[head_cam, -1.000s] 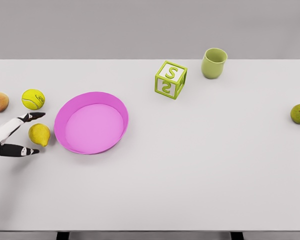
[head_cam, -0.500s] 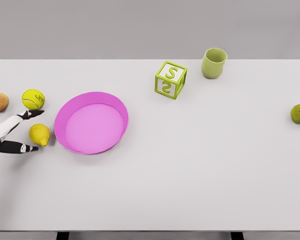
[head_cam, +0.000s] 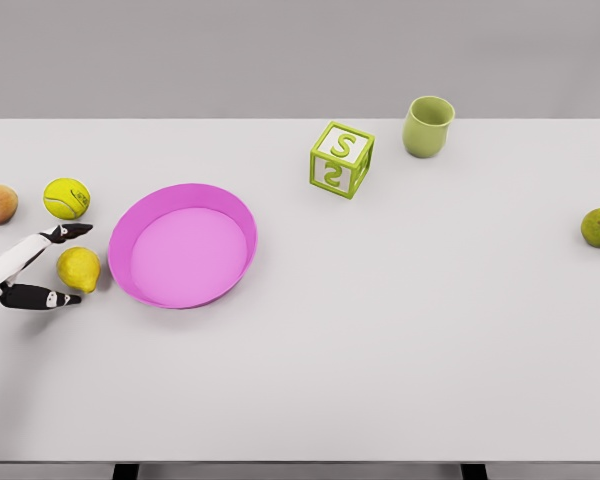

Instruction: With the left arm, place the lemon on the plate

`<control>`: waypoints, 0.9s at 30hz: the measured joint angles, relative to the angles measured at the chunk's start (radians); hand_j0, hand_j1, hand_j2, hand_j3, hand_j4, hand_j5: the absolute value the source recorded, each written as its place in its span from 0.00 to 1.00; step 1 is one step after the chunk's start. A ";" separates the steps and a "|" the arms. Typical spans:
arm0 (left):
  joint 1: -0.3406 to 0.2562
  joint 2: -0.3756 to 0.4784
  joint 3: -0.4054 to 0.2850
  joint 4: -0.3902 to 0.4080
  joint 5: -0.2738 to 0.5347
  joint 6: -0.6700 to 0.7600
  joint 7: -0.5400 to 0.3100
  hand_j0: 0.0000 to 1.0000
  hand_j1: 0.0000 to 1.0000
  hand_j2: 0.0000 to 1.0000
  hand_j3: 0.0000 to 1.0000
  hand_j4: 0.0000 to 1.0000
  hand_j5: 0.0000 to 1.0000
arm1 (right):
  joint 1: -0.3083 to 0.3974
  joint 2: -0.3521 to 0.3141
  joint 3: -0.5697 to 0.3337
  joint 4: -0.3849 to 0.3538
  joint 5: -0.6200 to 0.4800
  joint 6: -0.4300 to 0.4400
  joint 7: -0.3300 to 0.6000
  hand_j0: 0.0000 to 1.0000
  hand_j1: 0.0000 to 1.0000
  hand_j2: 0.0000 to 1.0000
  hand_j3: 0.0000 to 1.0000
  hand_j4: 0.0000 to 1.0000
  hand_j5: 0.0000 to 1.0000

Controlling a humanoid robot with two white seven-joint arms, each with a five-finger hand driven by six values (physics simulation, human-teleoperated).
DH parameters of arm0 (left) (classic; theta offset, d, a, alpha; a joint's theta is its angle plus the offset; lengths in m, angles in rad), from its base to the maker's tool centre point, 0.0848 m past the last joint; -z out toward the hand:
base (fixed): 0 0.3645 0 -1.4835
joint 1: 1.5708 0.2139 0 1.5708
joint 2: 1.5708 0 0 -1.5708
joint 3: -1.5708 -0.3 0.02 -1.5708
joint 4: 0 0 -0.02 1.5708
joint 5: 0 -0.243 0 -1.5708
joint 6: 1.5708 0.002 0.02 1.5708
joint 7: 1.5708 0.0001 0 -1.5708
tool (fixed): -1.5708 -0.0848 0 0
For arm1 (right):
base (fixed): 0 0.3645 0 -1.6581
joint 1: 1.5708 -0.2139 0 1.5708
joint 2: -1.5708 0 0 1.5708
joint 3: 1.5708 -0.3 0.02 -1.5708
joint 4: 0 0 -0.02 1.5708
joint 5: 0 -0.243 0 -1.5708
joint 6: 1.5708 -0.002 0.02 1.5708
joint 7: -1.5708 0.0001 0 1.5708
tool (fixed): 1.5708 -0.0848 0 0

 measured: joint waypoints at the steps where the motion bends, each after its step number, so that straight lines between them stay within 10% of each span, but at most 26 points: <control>1: 0.000 0.000 -0.001 0.000 0.000 0.000 0.000 0.89 0.89 0.89 0.89 0.89 0.89 | 0.000 0.000 0.000 0.000 0.000 0.000 0.000 1.00 1.00 1.00 1.00 1.00 1.00; 27: 0.002 -0.005 -0.005 0.001 0.002 0.001 0.000 0.76 0.76 0.76 0.76 0.76 0.76 | 0.000 0.000 0.000 0.000 0.000 0.000 0.000 1.00 1.00 1.00 1.00 1.00 1.00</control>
